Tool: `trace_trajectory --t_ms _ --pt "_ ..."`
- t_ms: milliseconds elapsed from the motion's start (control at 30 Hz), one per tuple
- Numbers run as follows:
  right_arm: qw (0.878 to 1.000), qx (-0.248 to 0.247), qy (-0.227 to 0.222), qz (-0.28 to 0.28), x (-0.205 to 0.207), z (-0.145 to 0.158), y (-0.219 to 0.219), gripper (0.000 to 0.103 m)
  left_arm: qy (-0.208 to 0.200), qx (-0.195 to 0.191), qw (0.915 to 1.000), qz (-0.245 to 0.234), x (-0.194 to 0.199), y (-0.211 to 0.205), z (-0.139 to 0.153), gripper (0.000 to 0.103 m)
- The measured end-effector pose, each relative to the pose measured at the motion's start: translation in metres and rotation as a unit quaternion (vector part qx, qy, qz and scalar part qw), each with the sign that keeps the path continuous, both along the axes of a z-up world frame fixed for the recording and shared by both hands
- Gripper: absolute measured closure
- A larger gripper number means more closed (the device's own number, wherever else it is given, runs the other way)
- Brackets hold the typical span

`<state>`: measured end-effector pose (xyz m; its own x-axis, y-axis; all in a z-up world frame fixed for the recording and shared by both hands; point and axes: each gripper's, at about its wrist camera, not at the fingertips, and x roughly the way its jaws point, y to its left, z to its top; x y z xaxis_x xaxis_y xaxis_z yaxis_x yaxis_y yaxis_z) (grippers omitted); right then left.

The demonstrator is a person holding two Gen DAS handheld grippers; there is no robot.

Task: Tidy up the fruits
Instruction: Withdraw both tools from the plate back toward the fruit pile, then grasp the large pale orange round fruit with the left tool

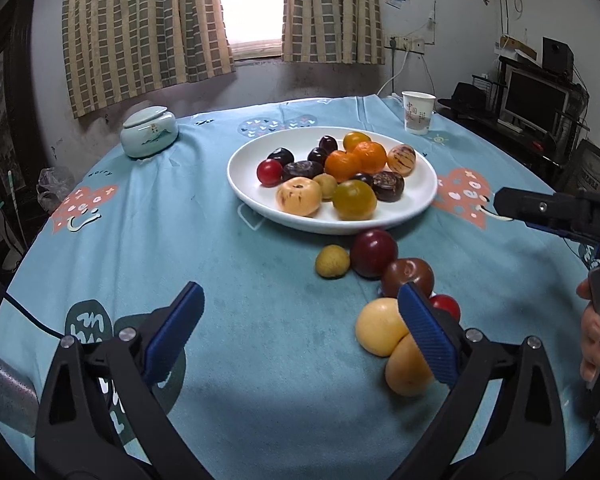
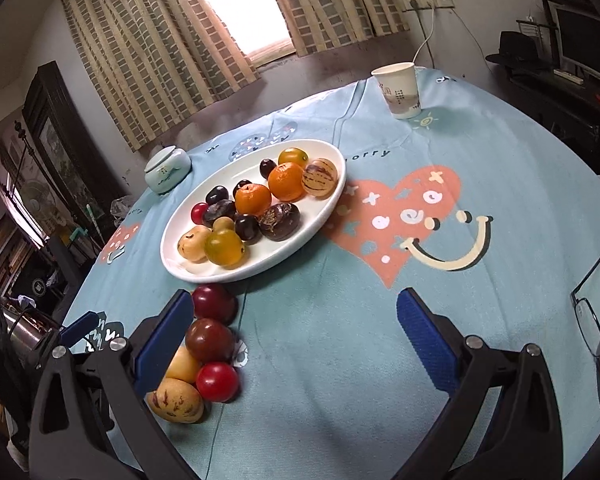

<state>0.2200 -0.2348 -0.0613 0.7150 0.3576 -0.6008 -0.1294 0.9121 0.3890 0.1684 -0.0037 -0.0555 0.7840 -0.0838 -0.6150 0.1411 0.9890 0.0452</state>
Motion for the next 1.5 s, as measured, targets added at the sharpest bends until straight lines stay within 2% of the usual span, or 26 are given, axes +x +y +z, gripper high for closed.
trace_trajectory --t_ms 533,733,967,1100,1267,1367,1400,1500 --pt "1.0 0.001 0.013 -0.005 0.003 -0.005 -0.003 0.001 0.024 0.008 0.9992 -0.031 -0.007 -0.009 -0.007 0.002" --pt "1.0 0.001 0.018 -0.005 0.003 -0.006 -0.003 0.001 0.037 -0.011 0.9982 -0.046 -0.009 -0.006 -0.008 0.002" --pt "1.0 0.0 0.022 -0.006 0.005 -0.007 -0.002 0.001 0.039 -0.026 0.995 -0.088 -0.015 -0.012 -0.007 0.002" --pt "1.0 0.0 0.022 -0.006 0.005 -0.007 -0.002 0.001 0.051 -0.002 0.9934 -0.103 -0.013 -0.025 -0.011 0.002" --pt "1.0 0.002 0.021 -0.008 0.005 -0.008 -0.003 0.001 0.06 -0.018 0.995 -0.077 -0.01 -0.004 -0.011 0.002" --pt "1.0 0.009 0.021 -0.011 0.004 -0.008 -0.005 0.001 0.038 0.014 0.9991 -0.011 -0.015 0.027 -0.006 0.002" --pt "1.0 0.011 0.022 -0.011 0.004 -0.008 -0.005 0.001 0.035 0.014 0.9992 0.012 -0.016 0.04 -0.005 0.002" --pt "1.0 0.009 0.021 -0.006 0.003 -0.007 -0.003 0.001 0.042 -0.053 0.9971 0.036 -0.02 0.075 -0.002 0.002"
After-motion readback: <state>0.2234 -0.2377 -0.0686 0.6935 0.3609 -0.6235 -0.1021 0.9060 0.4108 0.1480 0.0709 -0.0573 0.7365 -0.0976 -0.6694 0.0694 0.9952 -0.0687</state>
